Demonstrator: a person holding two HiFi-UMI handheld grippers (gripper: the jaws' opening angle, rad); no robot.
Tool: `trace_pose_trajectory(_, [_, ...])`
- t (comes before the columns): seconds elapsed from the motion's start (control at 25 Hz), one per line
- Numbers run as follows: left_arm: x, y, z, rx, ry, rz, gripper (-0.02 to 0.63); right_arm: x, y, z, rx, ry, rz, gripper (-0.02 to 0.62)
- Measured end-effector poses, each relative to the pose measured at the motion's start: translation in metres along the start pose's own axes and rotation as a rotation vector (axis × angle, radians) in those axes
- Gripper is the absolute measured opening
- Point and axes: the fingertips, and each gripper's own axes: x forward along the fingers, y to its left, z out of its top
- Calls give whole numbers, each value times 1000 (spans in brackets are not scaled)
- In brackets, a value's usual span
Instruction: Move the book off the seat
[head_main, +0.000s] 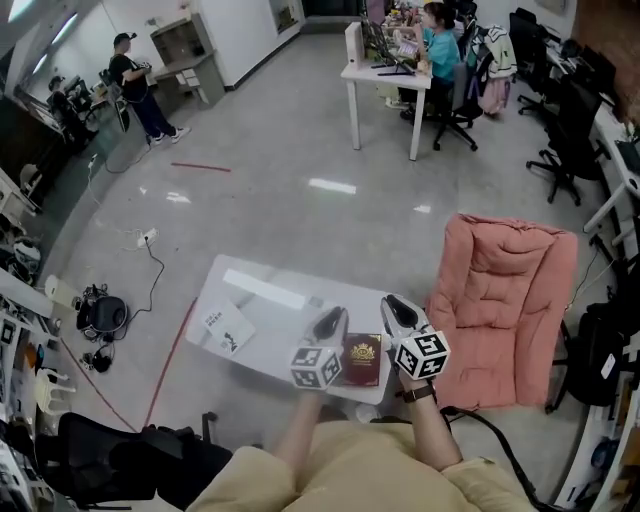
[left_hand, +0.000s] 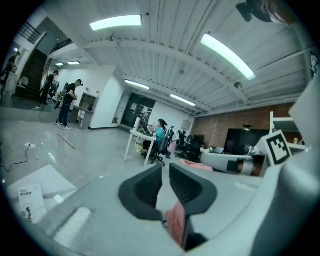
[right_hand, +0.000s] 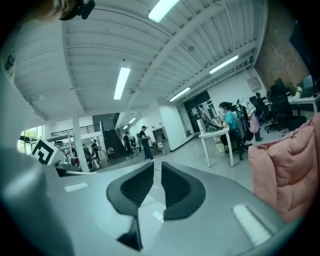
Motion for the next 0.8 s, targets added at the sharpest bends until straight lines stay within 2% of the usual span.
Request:
trace_pose_trajectory(0.16, [-15, -22, 45, 37, -106, -2, 24, -19, 17, 51, -52, -90, 39, 18])
trace_pose_trajectory(0.28, [-24, -33, 80, 120, -175, 19, 2, -23, 31, 83, -103, -135, 71, 5])
trace_pose_trajectory(0.44, [-45, -43, 108, 232, -261, 74, 2, -25, 53, 97, -186, -141, 104, 5])
trace_pose_trajectory(0.56, [-56, -48, 116, 238, -305, 91, 2, -28, 64, 103, -229, -149, 130, 5])
trace_pose_trajectory(0.8, [-68, -47, 116, 217, -320, 111, 1, -31, 81, 110, -257, -164, 172, 5])
